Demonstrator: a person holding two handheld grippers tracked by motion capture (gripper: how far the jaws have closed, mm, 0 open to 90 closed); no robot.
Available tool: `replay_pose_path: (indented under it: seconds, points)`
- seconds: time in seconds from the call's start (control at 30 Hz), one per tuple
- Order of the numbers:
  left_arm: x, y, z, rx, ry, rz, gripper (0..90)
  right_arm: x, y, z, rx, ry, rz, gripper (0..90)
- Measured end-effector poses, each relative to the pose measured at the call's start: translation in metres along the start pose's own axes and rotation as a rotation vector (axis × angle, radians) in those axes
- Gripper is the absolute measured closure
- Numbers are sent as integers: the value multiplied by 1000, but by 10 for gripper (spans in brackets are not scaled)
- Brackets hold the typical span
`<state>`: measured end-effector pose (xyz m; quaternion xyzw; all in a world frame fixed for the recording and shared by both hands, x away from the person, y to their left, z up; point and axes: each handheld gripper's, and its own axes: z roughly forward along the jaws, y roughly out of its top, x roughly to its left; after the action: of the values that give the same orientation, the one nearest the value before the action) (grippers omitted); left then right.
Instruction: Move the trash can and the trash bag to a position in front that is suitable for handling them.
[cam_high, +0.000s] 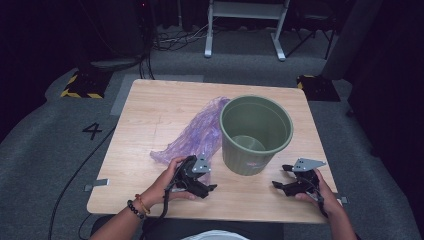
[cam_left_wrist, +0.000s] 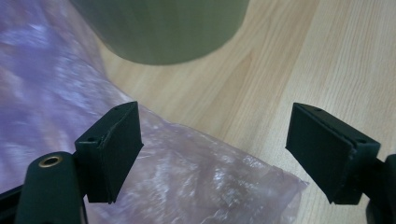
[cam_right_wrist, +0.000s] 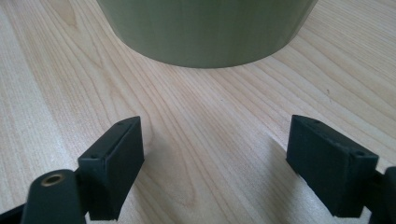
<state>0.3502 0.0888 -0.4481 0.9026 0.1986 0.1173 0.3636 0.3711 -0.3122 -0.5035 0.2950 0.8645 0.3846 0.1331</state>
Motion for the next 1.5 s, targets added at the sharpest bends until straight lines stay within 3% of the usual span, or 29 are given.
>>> replay_pose_path:
  seconds: [0.23, 0.27, 0.3, 0.37, 0.5, 0.67, 0.7, 0.73, 0.77, 0.8, 0.9, 0.97, 1.03, 1.1, 1.17, 1.23, 1.47, 1.5]
  points:
    - [20, -9, -32, -37, 91, 23, 183, 0, 0, 0, -1, 0, -1, 187]
    - [29, -15, -42, -47, 126, 8, 188, 0, 0, 0, 0, 0, 0, 187]
    - [29, -15, -42, -47, 126, 8, 222, 0, 0, 0, 0, 0, 0, 187]
    - [45, -24, -55, -52, 134, -28, 264, 0, 0, 0, 0, 0, 0, 187]
    - [76, -47, -74, -45, 190, -98, 270, 0, 0, 0, 0, 0, -1, 187]
    - [110, -80, -78, -16, 149, -186, 327, 0, 0, 0, 0, 0, 0, 187]
    - [115, -87, -75, -10, 125, -208, 327, 0, 0, 0, 0, 0, 0, 187]
    - [121, -95, -72, -14, 62, -238, 347, 0, 0, 0, 0, 0, 1, 186]
    - [123, -99, -70, -25, 38, -245, 365, 0, 0, 0, 0, 0, 1, 187]
    - [124, -103, -67, -31, 28, -242, 384, 0, 0, 0, 0, 0, 1, 187]
    - [123, -108, -58, 15, -7, -230, 434, 0, 0, 0, 0, 0, 1, 187]
    - [121, -108, -54, 21, 14, -216, 482, 0, 0, 0, 0, 0, 1, 187]
    - [117, -109, -48, 34, 20, -187, 598, 0, 0, 0, 0, 0, 1, 186]
    - [113, -110, -43, 44, -7, -166, 695, 0, 0, 0, 0, 0, 1, 187]
    - [107, -109, -39, 59, 7, -140, 767, 0, 0, 0, 0, 0, 0, 186]
    - [102, -108, -37, 50, -11, -124, 817, 0, 0, 0, 0, 0, 1, 187]
    - [70, -93, -26, 53, -77, -73, 791, 0, 0, 0, 0, 0, 1, 186]
    - [64, -89, -23, 54, -102, -46, 790, 0, 0, 0, 0, 0, 1, 187]
